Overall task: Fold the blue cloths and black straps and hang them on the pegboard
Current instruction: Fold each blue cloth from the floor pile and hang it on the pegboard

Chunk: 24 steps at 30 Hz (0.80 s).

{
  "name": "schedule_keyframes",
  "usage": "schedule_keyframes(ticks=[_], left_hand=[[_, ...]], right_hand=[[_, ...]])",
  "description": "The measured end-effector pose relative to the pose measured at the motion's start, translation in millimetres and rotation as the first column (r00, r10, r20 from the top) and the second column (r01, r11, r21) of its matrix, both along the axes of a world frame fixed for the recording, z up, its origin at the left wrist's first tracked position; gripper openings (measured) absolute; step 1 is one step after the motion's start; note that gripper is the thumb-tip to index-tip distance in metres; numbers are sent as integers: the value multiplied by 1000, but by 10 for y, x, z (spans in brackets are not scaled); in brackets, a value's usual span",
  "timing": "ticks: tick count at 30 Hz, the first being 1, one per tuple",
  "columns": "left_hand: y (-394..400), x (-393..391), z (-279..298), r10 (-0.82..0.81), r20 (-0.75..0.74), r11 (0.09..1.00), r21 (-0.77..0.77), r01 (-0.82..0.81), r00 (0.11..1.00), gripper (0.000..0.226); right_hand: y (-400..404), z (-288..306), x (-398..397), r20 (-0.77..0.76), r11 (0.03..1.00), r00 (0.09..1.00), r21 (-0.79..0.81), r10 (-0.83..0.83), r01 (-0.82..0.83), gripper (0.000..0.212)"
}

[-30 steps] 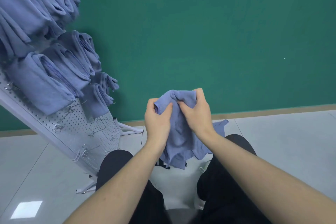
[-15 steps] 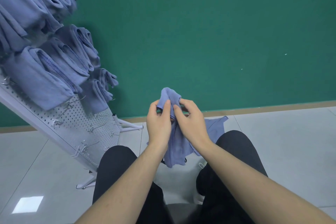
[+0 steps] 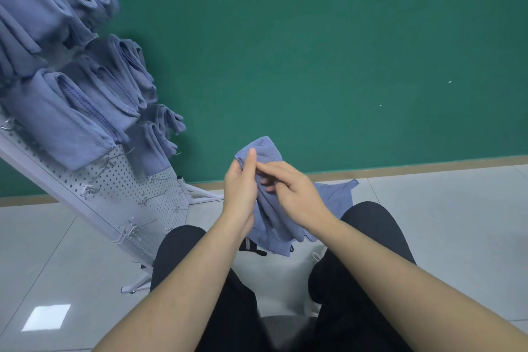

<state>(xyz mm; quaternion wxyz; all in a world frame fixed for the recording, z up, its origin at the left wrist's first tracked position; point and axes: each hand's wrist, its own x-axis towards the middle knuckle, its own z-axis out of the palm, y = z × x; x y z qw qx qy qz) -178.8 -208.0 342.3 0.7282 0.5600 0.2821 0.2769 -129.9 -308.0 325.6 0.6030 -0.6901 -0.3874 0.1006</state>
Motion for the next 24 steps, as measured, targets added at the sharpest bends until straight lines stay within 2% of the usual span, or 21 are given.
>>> schedule_keyframes(ticks=[2,4,8,10,13,17,21,24], left_hand=[[48,8,9,-19,-35,1000,10,19,999,22],[51,19,36,-37,-64,999,33,39,997,23],[41,64,139,-49,-65,999,11,50,997,27],[29,68,206,-44,-49,999,-9,43,998,29],[37,95,249,-56,-21,998,-33,55,998,30],[32,115,302,-44,58,991,-127,51,997,37],[164,227,251,91,45,981,-176,-81,995,43],[294,176,255,191,55,917,-365,-158,980,36]], right_hand=[[-53,23,57,-136,990,987,94,-87,100,41],[-92,45,124,-136,972,972,115,-191,207,29],[-49,57,173,-184,996,982,73,-34,48,51],[8,38,164,-207,993,976,85,-67,87,56],[41,10,150,-214,979,963,85,-162,184,49],[21,-41,96,-172,986,971,-66,-163,154,36],[-25,-80,157,-178,980,976,-177,-123,91,38],[-72,-20,229,-156,972,985,-234,-72,34,30]])
